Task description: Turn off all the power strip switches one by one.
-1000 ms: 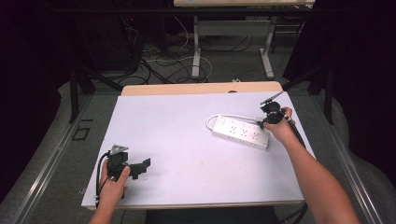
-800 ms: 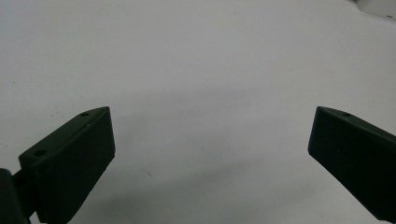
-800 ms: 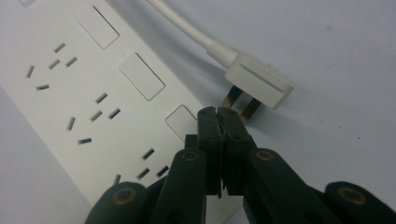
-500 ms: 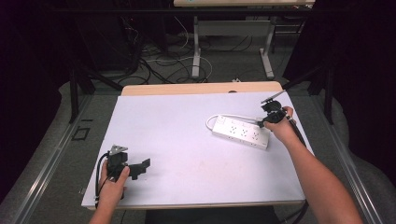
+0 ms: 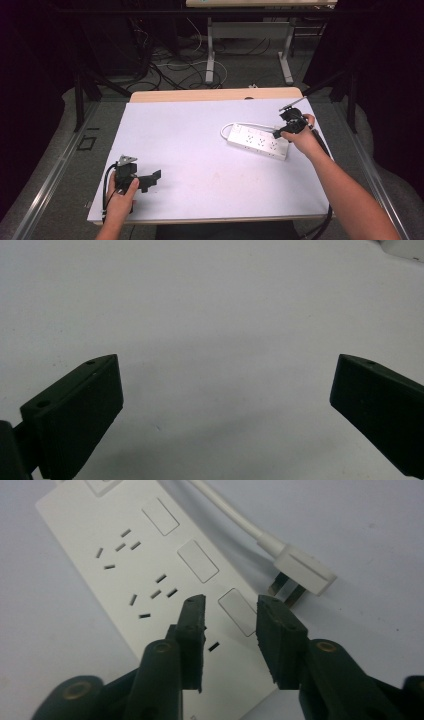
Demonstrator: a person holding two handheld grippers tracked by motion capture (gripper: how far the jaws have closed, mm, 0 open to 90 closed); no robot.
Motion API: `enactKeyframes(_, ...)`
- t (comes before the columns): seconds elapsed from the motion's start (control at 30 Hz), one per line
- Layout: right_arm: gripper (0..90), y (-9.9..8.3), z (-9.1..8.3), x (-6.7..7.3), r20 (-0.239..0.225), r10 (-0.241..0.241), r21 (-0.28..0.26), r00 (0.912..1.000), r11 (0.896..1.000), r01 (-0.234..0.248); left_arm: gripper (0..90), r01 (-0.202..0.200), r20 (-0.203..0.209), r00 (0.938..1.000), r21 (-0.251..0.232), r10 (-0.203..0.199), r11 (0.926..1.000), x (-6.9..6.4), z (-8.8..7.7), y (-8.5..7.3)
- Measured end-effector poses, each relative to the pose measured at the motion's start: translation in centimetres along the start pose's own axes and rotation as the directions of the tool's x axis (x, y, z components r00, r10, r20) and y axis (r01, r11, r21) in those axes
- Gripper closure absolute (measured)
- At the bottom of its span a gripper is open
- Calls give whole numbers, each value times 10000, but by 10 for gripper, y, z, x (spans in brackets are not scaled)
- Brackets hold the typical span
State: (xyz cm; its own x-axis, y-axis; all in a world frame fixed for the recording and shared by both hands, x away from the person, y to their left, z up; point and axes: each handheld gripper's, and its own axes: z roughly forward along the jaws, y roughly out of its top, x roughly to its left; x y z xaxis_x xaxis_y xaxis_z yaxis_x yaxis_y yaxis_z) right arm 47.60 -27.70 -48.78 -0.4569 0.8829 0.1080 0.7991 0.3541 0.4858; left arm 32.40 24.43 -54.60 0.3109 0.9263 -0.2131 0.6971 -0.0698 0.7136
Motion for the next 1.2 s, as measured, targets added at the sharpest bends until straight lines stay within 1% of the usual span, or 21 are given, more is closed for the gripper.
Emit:
enactKeyframes(0.07, 547, -1, -2, 3, -103, 125, 105, 9999, 9999, -124, 6, 30, 18, 10000, -30, -30, 10000, 0, 0, 0)
enactKeyframes(0.1, 528, -1, -3, 4, -124, 32, 54, 9999, 10000, -31, 6, 15, 11, 10000, -26, -15, 10000, 0, 0, 0)
enactKeyframes(0.13, 497, -2, -5, 5, -101, -25, 1, 9999, 10000, 25, 6, 23, 13, 10000, -30, -23, 10000, 0, 0, 0)
enactKeyframes(0.2, 430, -3, -7, 7, -136, 74, -1, 9999, 10000, -74, 6, -1, 9, 10000, -22, 1, 10000, 0, 0, 0)
enactKeyframes(0.23, 407, -4, -8, 7, -11, -3, 30, 10000, 10000, 3, 6, 6, -3, 10000, -8, -6, 10000, 0, 0, 0)
enactKeyframes(0.27, 387, -5, -9, 9, -42, 86, 12, 10000, 10000, -86, 6, 4, -4, 10000, -5, -4, 10000, 0, 0, 0)
enactKeyframes(0.33, 348, -7, -12, 12, 122, -34, -39, 9999, 10000, 35, 6, 4, 1, 10000, -10, -4, 10000, 0, 0, 0)
enactKeyframes(0.37, 327, -8, -13, 13, 99, -124, -44, 9999, 9999, 125, 6, -1, -1, 10000, -14, 1, 10000, 0, 0, 0)
enactKeyframes(0.5, 248, -12, -17, 19, 306, -243, -66, 9992, 9997, 246, 6, 4, 6, 10000, -41, -4, 10000, 0, 0, 0)
enactKeyframes(0.57, 229, -16, -19, 22, 284, -404, -96, 9988, 9991, 407, 6, -9, -8, 10000, 3, 9, 10000, 0, -1, 0)
enactKeyframes(0.63, 182, -19, -22, 24, 195, -628, -122, 9978, 9979, 630, 6, -10, -10, 10000, -16, 10, 10000, 0, -1, 0)
enactKeyframes(0.67, 174, -21, -23, 28, 301, -369, -115, 9989, 9992, 373, 6, -8, -1, 10000, -34, 8, 10000, 0, -1, 0)
enactKeyframes(0.73, 136, -25, -25, 30, 77, -409, -270, 9991, 9988, 411, 6, -30, -5, 10000, -69, 30, 10000, 0, -1, 0)
enactKeyframes(0.9, 19, -39, -29, 37, -59, -531, -532, 9986, 9972, 527, 6, -27, -10, 10000, -73, 27, 10000, 0, -1, 0)
enactKeyframes(0.93, 1, -43, -30, 37, -90, -703, -642, 9975, 9955, 696, 6, -24, -11, 10000, -73, 24, 10000, 0, -1, 0)
enactKeyframes(1.0, 0, -48, -31, 39, -1, -670, -733, 9978, 9951, 668, 6, -32, -12, 10000, -78, 32, 10000, 0, -1, 1)
enactKeyframes(1.03, 0, -52, -31, 40, 94, -723, -892, 9973, 9934, 728, 6, -36, -11, 10000, -80, 36, 10000, 0, -1, 1)
enactKeyframes(1.1, 0, -58, -33, 41, 424, -812, -1114, 9958, 9901, 855, 6, -7, -17, 10000, -96, 7, 10000, -1, -2, 1)
enactKeyframes(1.13, 0, -61, -34, 43, 443, -630, -1192, 9970, 9906, 679, 6, -37, 9, 10000, -14, 37, 10000, 0, -2, 1)
enactKeyframes(1.17, 0, -65, -34, 43, 432, -724, -1256, 9964, 9891, 773, 6, -25, 2, 10000, -24, 25, 10000, 0, -2, 1)
enactKeyframes(1.2, 0, -68, -34, 43, 420, -695, -1347, 9967, 9881, 745, 6, 11, -6, 10000, -62, -11, 10000, 0, -2, 0)
